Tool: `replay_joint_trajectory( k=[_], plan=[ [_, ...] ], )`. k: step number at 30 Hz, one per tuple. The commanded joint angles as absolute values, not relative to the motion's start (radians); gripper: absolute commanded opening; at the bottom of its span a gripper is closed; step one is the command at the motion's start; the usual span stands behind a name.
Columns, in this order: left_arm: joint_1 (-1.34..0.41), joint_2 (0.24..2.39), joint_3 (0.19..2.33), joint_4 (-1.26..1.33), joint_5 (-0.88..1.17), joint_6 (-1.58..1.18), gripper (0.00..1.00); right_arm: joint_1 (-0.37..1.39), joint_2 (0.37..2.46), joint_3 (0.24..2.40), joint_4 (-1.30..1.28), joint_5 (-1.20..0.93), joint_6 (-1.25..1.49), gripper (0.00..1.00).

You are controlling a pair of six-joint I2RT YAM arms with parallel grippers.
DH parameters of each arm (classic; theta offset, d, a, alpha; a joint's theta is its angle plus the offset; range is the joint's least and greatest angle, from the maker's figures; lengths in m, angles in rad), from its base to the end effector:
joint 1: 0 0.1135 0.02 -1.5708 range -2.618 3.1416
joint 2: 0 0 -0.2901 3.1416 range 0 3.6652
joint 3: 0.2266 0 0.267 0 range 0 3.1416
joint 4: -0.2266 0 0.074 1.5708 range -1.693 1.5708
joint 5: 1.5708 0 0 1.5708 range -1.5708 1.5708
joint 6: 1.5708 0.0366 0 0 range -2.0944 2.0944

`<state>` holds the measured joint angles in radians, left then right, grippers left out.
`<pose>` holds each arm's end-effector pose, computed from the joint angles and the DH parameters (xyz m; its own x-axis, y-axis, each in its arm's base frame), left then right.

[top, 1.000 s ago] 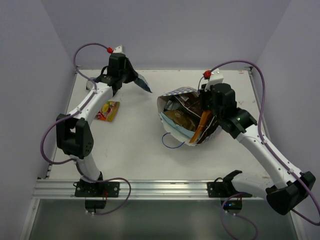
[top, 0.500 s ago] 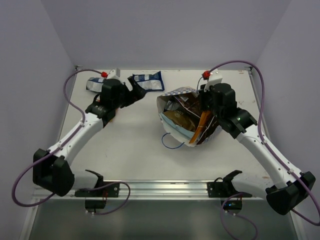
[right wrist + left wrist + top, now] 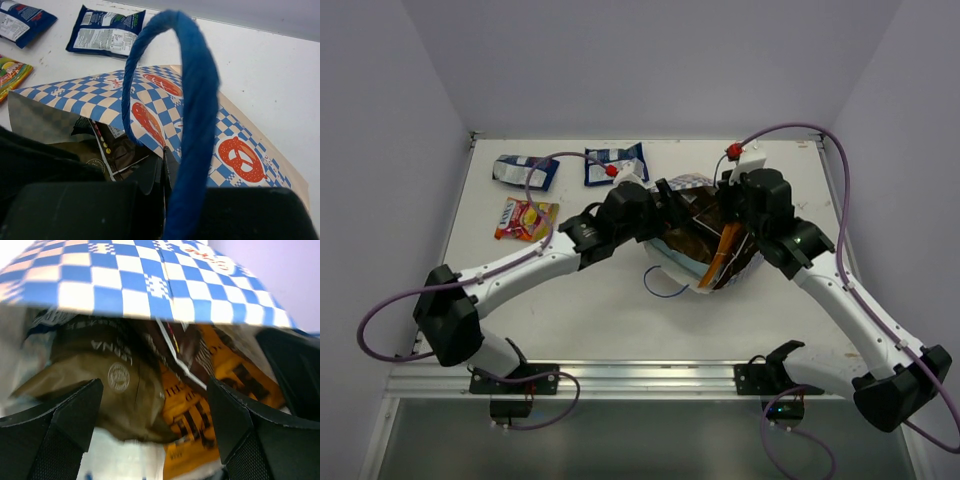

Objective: Take the snacks out of the paper bag

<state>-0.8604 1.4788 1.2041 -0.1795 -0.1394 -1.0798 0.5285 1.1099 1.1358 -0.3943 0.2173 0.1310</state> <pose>0.2380 -0.2689 0.3412 -0.7252 -0.4962 -0.4775 0.0633 0.6425 -0.7637 0.2215 0.1202 0.4005 -0.3500 -0.0566 -0.9351 -0.2753 0.9603 0.0449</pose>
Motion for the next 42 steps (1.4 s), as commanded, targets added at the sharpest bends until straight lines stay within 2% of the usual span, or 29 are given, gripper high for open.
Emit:
replay_joint_trajectory(
  k=[1,6,8,10,11,12,15,16,18,29,35,38,42],
  plan=[
    [-0.882,1.574,1.307,-0.130,-0.172,-1.126,0.91,0.523,1.081,1.109,-0.399,0.204,0.158,0.00],
    [-0.893,1.698,1.410,-0.120,-0.182,-1.121,0.90,0.525,1.068,1.088,-0.393,0.199,0.169,0.00],
    [-0.896,1.726,1.440,-0.127,-0.192,-1.117,0.87,0.523,1.063,1.074,-0.390,0.195,0.172,0.00],
    [-0.894,1.753,1.448,-0.138,-0.204,-1.123,0.79,0.525,1.057,1.071,-0.388,0.201,0.172,0.00],
    [-0.894,1.758,1.448,-0.146,-0.203,-1.123,0.62,0.525,1.055,1.068,-0.387,0.204,0.172,0.00],
    [-0.896,1.755,1.439,-0.149,-0.189,-1.121,0.41,0.525,1.052,1.066,-0.387,0.215,0.170,0.00],
    [-0.899,1.702,1.417,-0.156,-0.164,-1.106,0.19,0.525,1.052,1.062,-0.390,0.229,0.164,0.00],
    [-0.899,1.684,1.410,-0.163,-0.161,-1.098,0.07,0.523,1.052,1.057,-0.390,0.236,0.163,0.00],
    [-0.899,1.623,1.397,-0.199,-0.149,-1.075,0.00,0.525,1.057,1.054,-0.388,0.261,0.158,0.00],
    [-0.874,1.289,1.497,-0.567,-0.103,-0.873,0.00,0.514,1.101,1.037,-0.388,0.351,0.161,0.00],
    [-0.738,1.114,1.591,-0.758,-0.107,-0.792,0.00,0.468,1.097,1.023,-0.390,0.365,0.166,0.00],
    [-0.672,1.086,1.614,-0.804,-0.213,-0.717,0.00,0.453,1.088,1.023,-0.393,0.367,0.163,0.00],
    [-0.630,1.149,1.666,-0.811,-0.236,-0.658,0.00,0.428,1.086,1.028,-0.405,0.371,0.166,0.00]
  ],
)
